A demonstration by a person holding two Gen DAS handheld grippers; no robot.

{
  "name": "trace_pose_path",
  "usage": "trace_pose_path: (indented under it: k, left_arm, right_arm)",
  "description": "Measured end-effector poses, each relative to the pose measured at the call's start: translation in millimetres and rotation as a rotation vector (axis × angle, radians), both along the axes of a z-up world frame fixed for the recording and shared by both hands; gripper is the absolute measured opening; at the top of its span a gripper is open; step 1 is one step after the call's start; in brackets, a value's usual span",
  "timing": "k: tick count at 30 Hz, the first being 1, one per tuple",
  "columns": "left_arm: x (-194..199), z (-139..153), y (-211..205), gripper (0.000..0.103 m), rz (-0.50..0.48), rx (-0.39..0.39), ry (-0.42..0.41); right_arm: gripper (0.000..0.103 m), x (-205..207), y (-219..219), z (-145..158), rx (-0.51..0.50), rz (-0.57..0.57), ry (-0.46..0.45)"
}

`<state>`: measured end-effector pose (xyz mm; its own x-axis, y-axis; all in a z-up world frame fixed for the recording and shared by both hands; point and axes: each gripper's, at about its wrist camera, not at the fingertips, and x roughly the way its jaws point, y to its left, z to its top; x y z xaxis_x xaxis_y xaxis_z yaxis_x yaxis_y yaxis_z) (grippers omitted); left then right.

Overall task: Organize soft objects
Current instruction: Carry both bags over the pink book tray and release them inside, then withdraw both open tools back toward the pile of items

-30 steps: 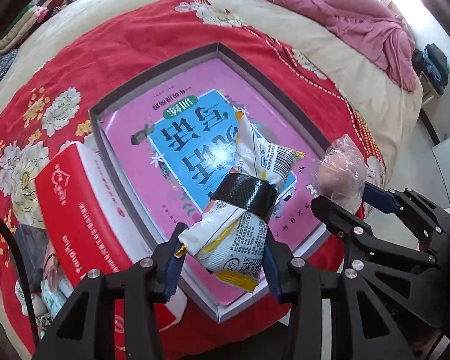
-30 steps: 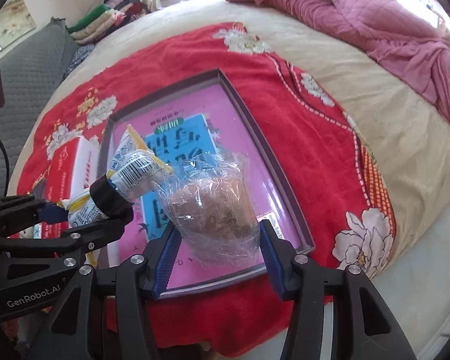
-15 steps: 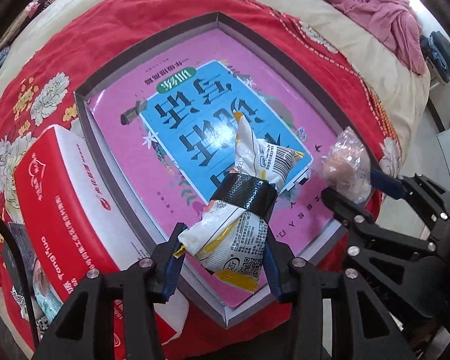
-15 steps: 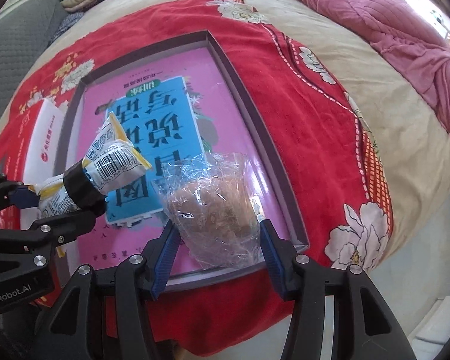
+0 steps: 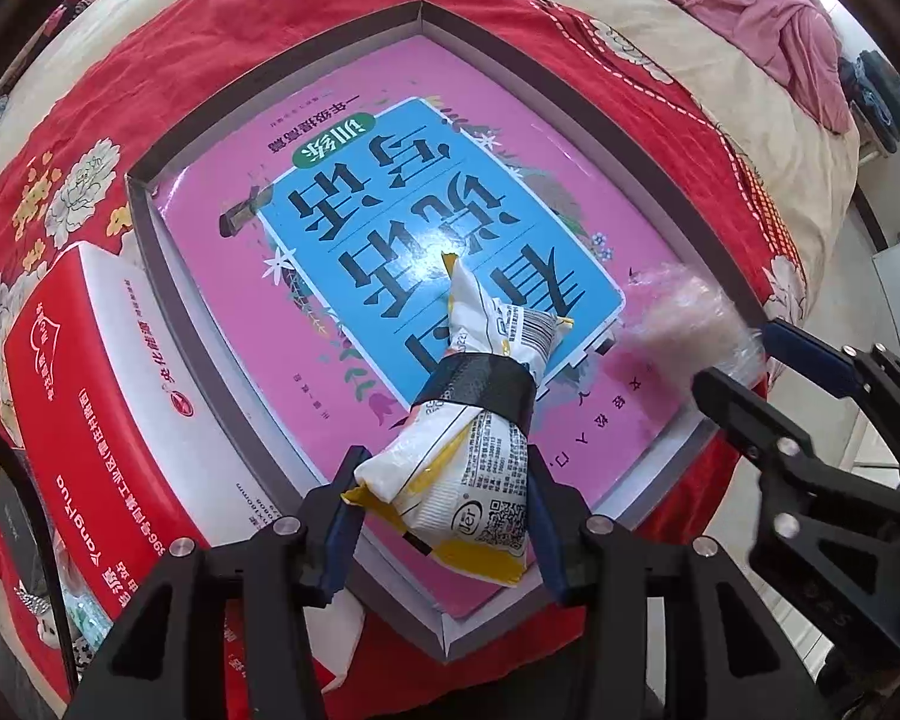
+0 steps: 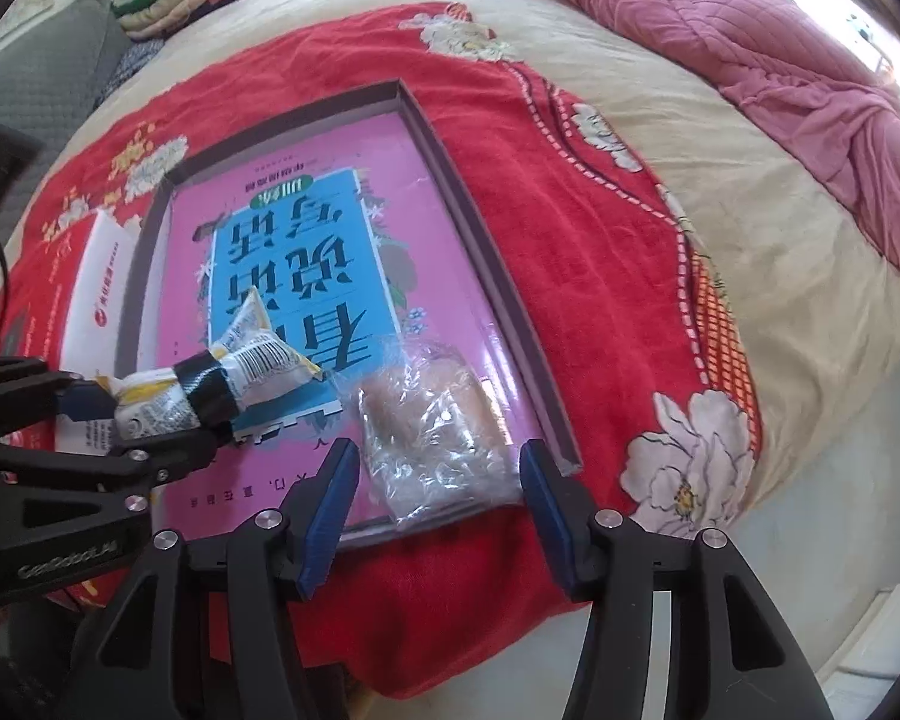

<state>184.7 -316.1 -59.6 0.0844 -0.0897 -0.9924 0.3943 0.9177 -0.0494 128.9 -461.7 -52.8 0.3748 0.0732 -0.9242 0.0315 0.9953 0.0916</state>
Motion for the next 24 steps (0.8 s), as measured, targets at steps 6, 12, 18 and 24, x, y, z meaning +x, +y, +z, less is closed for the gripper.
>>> trace_pose_path:
  k: [6, 12, 18, 24]
  left_arm:
    - [-5, 4, -5, 0.062, 0.000, -0.023, -0.013]
    - [-8, 21, -2, 0.063, -0.001, -0.052, -0.051]
    - [-16, 34, 1, 0.069, 0.005, -0.066, -0.091]
    - [-27, 48, 10, 0.070, 0.017, -0.072, -0.137]
  right_arm:
    - [0.064, -7, -7, 11, -0.008, -0.034, -0.027]
    - [0.069, -13, -10, 22, -0.022, -0.057, -0.056]
    - [0.070, -18, -10, 32, -0.052, -0.072, -0.077]
    - [0.073, -23, -8, 43, -0.062, -0.084, -0.096]
